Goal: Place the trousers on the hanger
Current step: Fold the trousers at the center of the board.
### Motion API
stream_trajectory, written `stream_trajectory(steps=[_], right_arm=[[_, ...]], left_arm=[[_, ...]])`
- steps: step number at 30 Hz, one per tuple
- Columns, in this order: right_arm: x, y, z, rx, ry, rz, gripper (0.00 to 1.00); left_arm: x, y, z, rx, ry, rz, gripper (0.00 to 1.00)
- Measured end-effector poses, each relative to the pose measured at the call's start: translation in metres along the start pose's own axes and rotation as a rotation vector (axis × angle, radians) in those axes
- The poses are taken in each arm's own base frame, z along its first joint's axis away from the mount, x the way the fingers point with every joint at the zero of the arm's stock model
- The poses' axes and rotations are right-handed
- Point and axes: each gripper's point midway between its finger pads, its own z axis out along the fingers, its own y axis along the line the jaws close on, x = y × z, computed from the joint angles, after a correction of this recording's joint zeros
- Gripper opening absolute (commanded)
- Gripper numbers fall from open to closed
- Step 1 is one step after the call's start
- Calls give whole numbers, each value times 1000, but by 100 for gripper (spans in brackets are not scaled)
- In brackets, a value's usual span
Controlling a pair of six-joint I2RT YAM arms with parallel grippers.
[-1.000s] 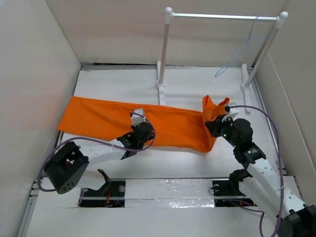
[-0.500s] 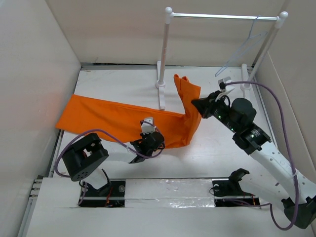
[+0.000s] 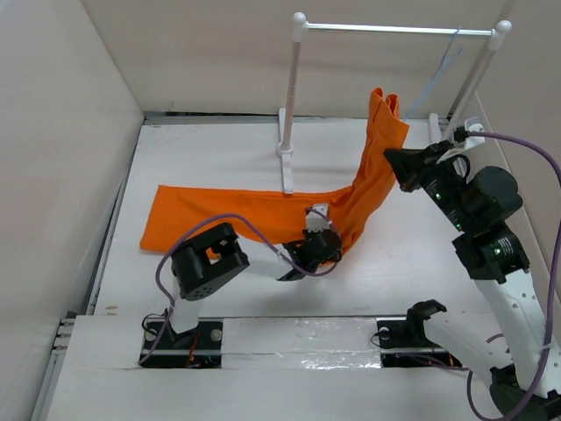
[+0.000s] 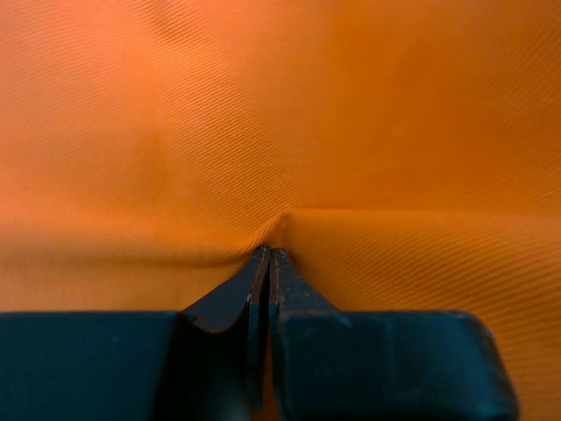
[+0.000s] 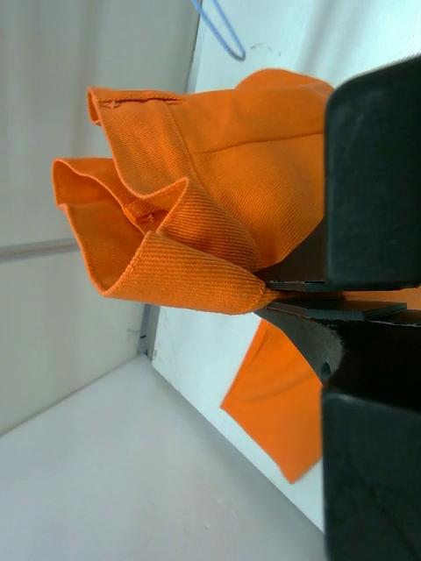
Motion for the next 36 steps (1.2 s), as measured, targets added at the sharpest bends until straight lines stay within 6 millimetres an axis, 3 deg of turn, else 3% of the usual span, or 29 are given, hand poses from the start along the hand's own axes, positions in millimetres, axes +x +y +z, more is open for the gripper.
stream_trajectory(steps=[6,10,11,13,15,17,22,25,30,32,33,34,36], right_arm=[[-19,1,-11,1,-19,-36,0],[-22,7,-9,-30,-19,-49,0],[-21,9,-7,-41,-13,-48,0],[-12,18,2,-80,16,-41,0],[-5,27,12,-118,37,-35,0],[7,35,26,-149,67,-28,0],[43,60,68,-207,156,-10,0],[58,81,96,-241,187,-5,0],[90,135,139,-317,222,10,0],[108,163,156,-351,233,22,0],[121,178,164,-367,244,28,0],[135,193,173,-384,255,34,6],[170,224,187,-417,287,56,36]], left_arm=[[2,-85,35,163,34,21,0],[-3,-96,31,195,31,43,0],[-7,-93,25,199,24,47,6],[-17,-75,6,184,18,64,12],[-43,-50,-20,165,-13,55,14],[-85,-28,-48,157,-89,7,14],[-214,32,-127,142,-365,-183,14],[-267,70,-185,116,-526,-269,14],[-301,112,-262,70,-683,-325,14],[-311,120,-288,62,-730,-348,14],[-311,123,-291,52,-733,-349,14],[-315,126,-306,60,-761,-365,14],[-315,135,-319,50,-784,-380,14]])
